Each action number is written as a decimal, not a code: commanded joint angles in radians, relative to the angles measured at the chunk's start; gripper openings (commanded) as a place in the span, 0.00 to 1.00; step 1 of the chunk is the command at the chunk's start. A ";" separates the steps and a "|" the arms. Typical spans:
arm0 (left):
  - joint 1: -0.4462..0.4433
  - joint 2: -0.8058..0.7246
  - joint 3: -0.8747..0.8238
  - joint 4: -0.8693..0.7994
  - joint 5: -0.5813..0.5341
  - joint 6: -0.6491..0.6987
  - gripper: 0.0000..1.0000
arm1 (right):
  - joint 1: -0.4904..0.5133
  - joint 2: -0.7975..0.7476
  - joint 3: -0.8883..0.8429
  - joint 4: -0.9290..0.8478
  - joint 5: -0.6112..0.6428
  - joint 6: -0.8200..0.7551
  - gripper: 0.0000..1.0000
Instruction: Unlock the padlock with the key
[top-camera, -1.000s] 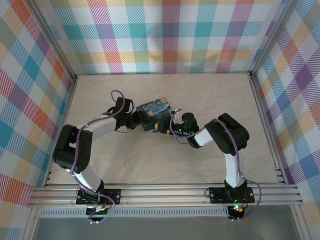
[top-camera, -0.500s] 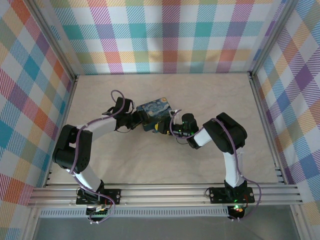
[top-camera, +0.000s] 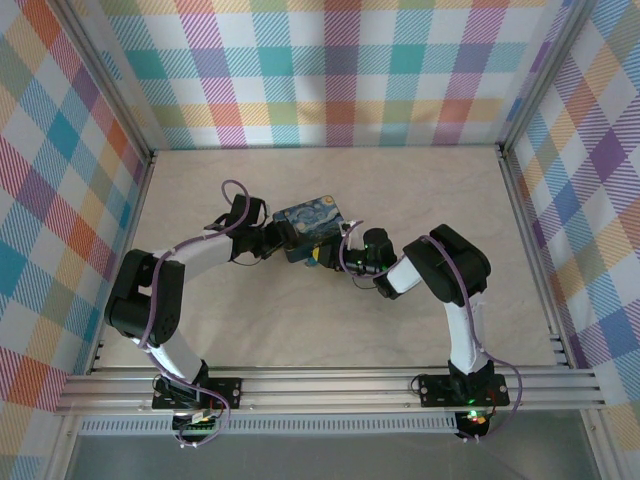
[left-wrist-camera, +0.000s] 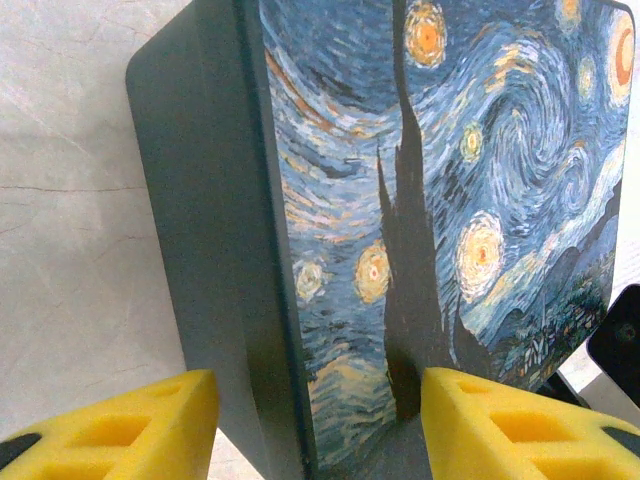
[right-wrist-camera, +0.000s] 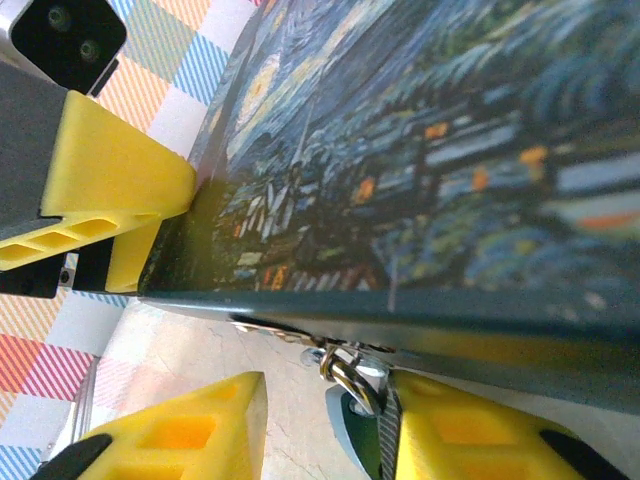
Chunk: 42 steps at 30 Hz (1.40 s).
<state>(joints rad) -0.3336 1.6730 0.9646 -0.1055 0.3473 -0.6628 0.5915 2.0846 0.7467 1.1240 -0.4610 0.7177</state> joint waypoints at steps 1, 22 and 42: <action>-0.010 0.005 -0.023 -0.095 -0.042 0.000 0.55 | 0.009 -0.015 -0.015 0.053 -0.020 0.007 0.30; -0.010 -0.008 -0.040 -0.094 -0.051 0.002 0.55 | 0.007 -0.054 -0.062 0.062 0.079 0.048 0.02; -0.010 -0.033 -0.063 -0.062 -0.035 -0.006 0.59 | -0.043 -0.164 -0.105 0.000 0.176 0.089 0.01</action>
<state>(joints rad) -0.3332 1.6508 0.9318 -0.0780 0.3264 -0.6666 0.5552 1.9717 0.6590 1.1175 -0.3050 0.8074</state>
